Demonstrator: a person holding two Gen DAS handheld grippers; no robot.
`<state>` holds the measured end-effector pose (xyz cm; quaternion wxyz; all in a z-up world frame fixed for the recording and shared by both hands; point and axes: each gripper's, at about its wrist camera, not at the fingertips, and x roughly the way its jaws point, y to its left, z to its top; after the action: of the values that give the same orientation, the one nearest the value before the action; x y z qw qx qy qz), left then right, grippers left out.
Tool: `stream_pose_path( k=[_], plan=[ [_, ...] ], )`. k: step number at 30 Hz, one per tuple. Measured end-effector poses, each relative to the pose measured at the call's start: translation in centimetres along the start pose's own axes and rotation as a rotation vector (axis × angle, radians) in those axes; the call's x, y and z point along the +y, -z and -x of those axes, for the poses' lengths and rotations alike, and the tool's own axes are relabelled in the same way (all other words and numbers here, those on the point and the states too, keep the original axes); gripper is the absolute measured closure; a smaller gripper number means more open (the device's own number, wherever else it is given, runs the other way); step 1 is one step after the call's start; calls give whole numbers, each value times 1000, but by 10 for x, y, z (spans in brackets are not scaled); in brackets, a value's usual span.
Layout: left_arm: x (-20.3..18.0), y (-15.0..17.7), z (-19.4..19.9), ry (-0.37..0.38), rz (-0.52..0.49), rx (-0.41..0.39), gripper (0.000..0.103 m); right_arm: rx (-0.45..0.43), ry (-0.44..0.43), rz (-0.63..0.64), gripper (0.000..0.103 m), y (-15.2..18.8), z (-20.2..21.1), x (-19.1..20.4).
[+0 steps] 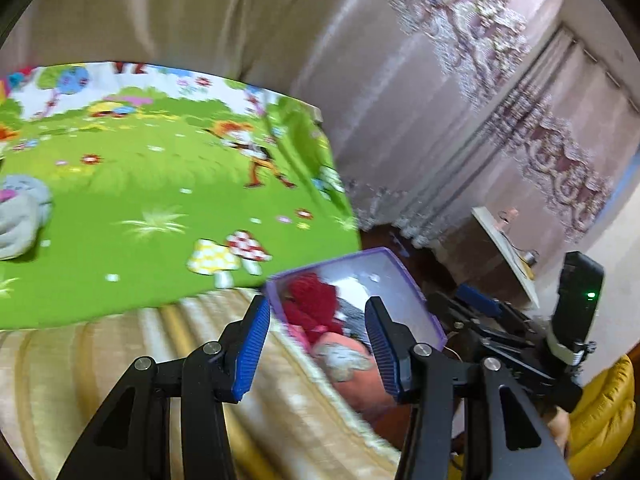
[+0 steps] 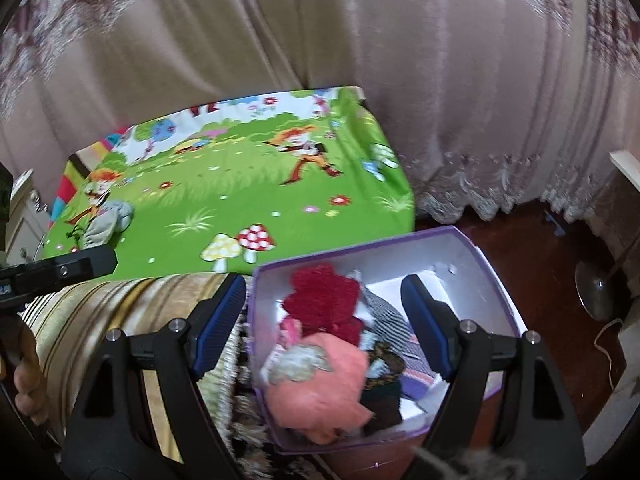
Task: Organize soft objects
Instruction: 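Move both open tools back over the grey bag and pig plush, then grasp the grey drawstring bag with the left tool while the right tool grasps the blue pig plush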
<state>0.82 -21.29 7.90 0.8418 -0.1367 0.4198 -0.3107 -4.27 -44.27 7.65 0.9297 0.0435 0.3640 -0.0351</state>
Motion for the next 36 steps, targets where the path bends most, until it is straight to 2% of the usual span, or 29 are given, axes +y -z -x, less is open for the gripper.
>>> stream_pose_path(
  k=[6,13,17,22,29,36],
  plan=[
    [50,-7,26,-90,48,-41,52,1,-59,61,21,-14,-7,42],
    [103,-12,48,-252,87,-52,52,23,-124,139,21,-24,-24,88],
    [126,-14,54,-332,96,-49,47,45,-158,180,21,-29,-39,113],
    [148,-18,53,-385,94,-22,47,66,-193,231,21,-38,-57,143],
    [180,-24,51,-418,112,13,47,82,-240,295,21,-50,-77,180],
    [223,-32,55,-467,157,47,41,100,-283,336,21,-59,-98,207]
  ],
)
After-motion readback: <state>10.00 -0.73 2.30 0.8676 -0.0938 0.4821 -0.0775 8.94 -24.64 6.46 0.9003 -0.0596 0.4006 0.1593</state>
